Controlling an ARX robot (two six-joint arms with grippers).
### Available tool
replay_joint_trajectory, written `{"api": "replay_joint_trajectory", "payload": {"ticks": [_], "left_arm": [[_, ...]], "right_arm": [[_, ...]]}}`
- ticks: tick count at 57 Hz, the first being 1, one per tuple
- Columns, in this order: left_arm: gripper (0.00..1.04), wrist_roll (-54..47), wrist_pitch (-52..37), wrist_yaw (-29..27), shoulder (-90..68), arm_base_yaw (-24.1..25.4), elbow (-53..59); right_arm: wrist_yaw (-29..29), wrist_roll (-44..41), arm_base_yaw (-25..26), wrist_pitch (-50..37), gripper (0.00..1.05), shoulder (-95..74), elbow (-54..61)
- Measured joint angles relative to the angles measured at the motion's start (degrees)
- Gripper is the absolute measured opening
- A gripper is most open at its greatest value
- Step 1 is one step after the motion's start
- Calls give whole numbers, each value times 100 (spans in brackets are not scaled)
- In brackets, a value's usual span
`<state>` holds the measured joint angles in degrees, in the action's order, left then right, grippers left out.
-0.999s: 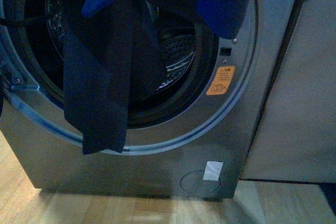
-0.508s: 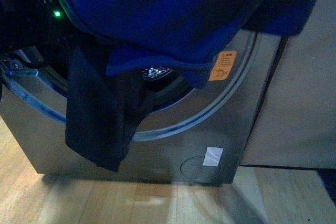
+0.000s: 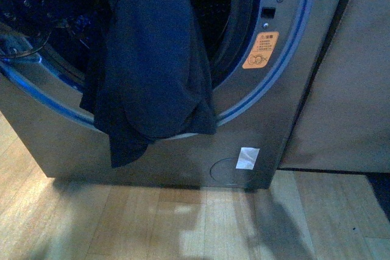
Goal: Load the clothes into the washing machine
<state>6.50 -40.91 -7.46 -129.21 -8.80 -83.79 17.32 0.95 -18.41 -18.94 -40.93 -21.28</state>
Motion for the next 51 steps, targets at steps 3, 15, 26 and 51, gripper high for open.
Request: {"api": "replay_joint_trajectory", "payload": {"ticks": [3,15,26,51], "left_arm": [[8,-66,240,-155,-269,9,-433],[8,-243,1272,-695,-1292,17,-2052],[8,-446,2124,-1040,-2186,15,-3506],[8,-1069,3475,-1873,-4170,39,-7114]], "right_arm": [[-181,-35,216,-52,10,243,275],[-721,-74,776,-98,2,896,962],[-1003,-74,1073,-59,2,1309,1307],[-1722,-76,1818,308,2,2122,1746]]}}
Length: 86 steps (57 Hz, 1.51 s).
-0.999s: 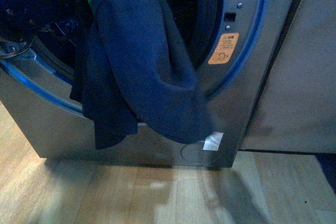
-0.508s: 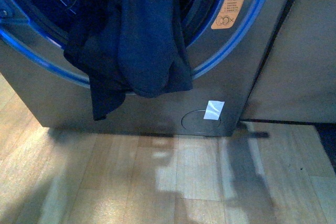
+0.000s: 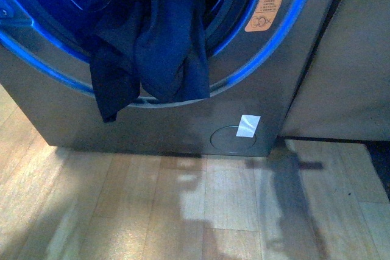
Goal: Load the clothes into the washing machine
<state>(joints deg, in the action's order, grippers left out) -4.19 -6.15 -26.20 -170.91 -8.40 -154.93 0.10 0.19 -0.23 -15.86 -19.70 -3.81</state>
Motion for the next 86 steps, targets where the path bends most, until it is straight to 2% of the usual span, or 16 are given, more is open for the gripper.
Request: {"api": "replay_joint_trajectory", "payload": {"ticks": [14,20,30,42,45,48,49,52,55,61,62,63,72,74,81,86], "left_arm": [[8,-407,-603,-590,-385,22,-756],[8,-479,-1154,-800,-372,9,-984],[8,-483,-1683,-791,-358,-55,-1012],[8,-426,-1189,-352,-321,-160,-1029],[19,-280,-855,-160,-321,-203,-1029],[23,-282,-732,-81,-321,-223,-1029],[31,-205,-542,37,-321,-236,-1029],[34,-162,-393,122,-321,-258,-1029],[46,-144,-85,254,-321,-282,-1029],[60,-22,315,522,-321,-302,-1029],[69,-20,505,629,-321,-302,-1032],[70,-9,568,686,-319,-302,-1019],[96,-68,1130,1043,435,-295,522],[100,-149,1187,1062,573,-289,831],[98,-481,1150,1010,1032,-247,1860],[98,-844,647,898,1364,-173,2557]], "right_arm": [[0,0,11,262,2,404,142],[-2,0,11,258,2,643,356],[0,-2,11,494,2,911,354],[-7,-2,11,1534,2,1812,352],[-4,-2,11,1550,2,1934,352],[-7,-2,11,1569,2,1941,352],[-4,-2,11,1574,2,1939,352],[-4,-2,11,1578,2,1939,352],[-4,-2,11,1578,2,1945,352],[-4,-2,11,1582,2,1945,352],[-4,-2,11,1582,2,1945,352],[-4,-2,11,1582,2,1945,352],[-4,-2,11,1582,2,1945,352],[-4,-2,11,1582,2,1945,352],[-4,-2,11,1582,2,1945,352],[-4,-2,11,1582,2,1945,352]]}}
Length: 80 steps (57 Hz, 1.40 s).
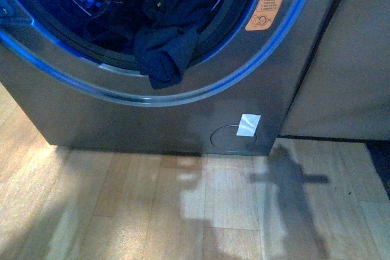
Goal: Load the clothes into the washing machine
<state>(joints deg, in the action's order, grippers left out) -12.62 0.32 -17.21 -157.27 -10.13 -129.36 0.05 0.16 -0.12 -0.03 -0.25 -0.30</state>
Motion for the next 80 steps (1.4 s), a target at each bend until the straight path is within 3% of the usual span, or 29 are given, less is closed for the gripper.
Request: {"api": "replay_joint_trajectory", "payload": {"ticks": [8,15,26,29,35,46,54,70,80], "left_arm": [[98,-1650,-1934,-195,566,151,1126],[98,-2852,-3069,-157,634,219,1410],[98,-5556,-5132,564,313,297,1379],[98,-6271,-5641,977,142,313,1285],[98,-7576,-6203,1670,-151,337,1163],[98,-9353,-6354,2500,-466,389,973],[98,-9490,-6371,2140,-468,415,973],[98,-10004,-7001,2883,-299,479,1482],[98,-9051,-6798,1626,323,446,2227]], "right_arm": [[0,0,0,0,2,0,0],[0,0,0,0,2,0,0],[0,0,0,0,2,0,0],[0,0,0,0,2,0,0],[0,0,0,0,2,0,0],[0,0,0,0,2,0,0],[0,0,0,0,2,0,0],[0,0,0,0,2,0,0],[0,0,0,0,2,0,0]]}}
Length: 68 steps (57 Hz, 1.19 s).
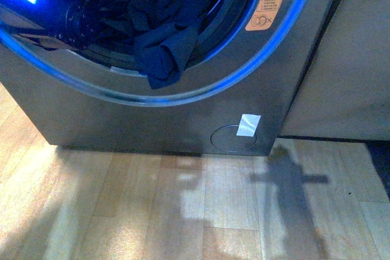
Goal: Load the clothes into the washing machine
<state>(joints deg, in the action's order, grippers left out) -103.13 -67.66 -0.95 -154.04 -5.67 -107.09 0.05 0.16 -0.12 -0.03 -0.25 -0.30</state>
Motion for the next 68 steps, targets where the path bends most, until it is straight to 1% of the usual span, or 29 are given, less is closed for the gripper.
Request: {"api": "replay_joint_trajectory", "payload": {"ticks": [2,9,15,21,25,41,50,60,68], "left_arm": [[98,216,33,-166,133,0,153],[98,1611,557,-780,846,-24,929],[98,2605,848,-870,1303,-57,1473],[98,3779,1346,-1005,1818,-168,2120],[98,4321,1563,-999,2070,-243,2446],[98,6030,2249,-883,2828,-501,3268],[98,7353,2990,-564,3440,-579,3633],[98,8244,3228,-192,4177,-581,4210],[98,8946,3440,212,5001,-564,4802]], "right_arm": [[0,0,0,0,2,0,0],[0,0,0,0,2,0,0],[0,0,0,0,2,0,0],[0,0,0,0,2,0,0],[0,0,0,0,2,0,0],[0,0,0,0,2,0,0],[0,0,0,0,2,0,0],[0,0,0,0,2,0,0],[0,0,0,0,2,0,0]]}}
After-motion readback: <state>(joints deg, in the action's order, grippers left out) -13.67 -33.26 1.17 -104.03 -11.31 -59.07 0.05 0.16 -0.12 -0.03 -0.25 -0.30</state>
